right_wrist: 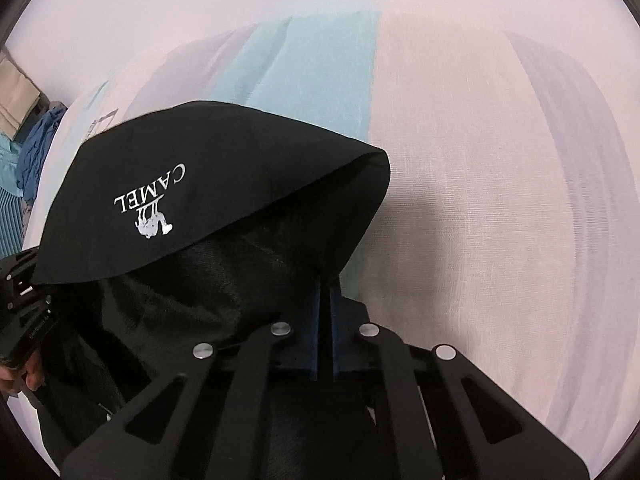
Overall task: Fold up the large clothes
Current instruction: 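Close both grippers on the edge of the black CAMEL hood, then lift the hood with both grippers and flip it over onto the jacket body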
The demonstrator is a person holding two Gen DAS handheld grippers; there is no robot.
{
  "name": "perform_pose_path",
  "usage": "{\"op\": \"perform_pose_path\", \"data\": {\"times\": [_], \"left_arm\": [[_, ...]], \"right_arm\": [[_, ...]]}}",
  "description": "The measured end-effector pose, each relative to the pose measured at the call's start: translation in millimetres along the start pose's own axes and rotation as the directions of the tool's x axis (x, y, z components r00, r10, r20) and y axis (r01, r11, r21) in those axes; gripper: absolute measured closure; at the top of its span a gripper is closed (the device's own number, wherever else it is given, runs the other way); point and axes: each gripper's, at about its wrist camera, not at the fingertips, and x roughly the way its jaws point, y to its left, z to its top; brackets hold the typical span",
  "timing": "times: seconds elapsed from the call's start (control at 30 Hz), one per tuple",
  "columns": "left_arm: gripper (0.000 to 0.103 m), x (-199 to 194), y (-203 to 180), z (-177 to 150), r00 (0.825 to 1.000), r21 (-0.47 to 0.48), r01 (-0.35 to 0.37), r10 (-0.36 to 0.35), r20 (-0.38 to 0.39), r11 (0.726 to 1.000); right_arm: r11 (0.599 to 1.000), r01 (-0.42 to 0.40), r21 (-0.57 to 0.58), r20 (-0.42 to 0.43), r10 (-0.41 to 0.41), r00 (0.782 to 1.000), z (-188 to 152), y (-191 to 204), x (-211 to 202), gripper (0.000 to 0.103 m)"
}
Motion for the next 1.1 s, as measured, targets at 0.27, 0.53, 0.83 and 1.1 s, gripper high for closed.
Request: {"op": "perform_pose_path", "data": {"times": [0.27, 0.53, 0.83, 1.1], "left_arm": [[0.098, -35.7, -9.7, 0.4, 0.999, 0.014, -0.018, 0.018, 0.043, 1.0], [0.098, -85.4, -18.3, -32.5, 0.996, -0.005, -0.04, 0.04, 0.081, 0.999], [0.098, -134.2, -22.6, -61.1, 0.988, -0.01, -0.089, 0.09, 0.123, 0.996], [0.097, -166.3, -37.4, -94.4, 0.973, -0.004, -0.15, 0.149, 0.178, 0.989]], "right_arm": [[0.997, 0.072, -0.025, 0.119, -0.068, 0.991, -23.8, 19.4, -59.3, 0.101], [0.988, 0.131, -0.082, 0.209, -0.111, 0.972, -50.6, 58.7, -118.9, 0.101], [0.978, 0.166, -0.129, 0.259, -0.128, 0.957, -97.0, 88.3, -172.8, 0.101], [0.974, 0.167, -0.154, 0.296, -0.116, 0.948, -126.3, 96.2, -200.4, 0.101]]}}
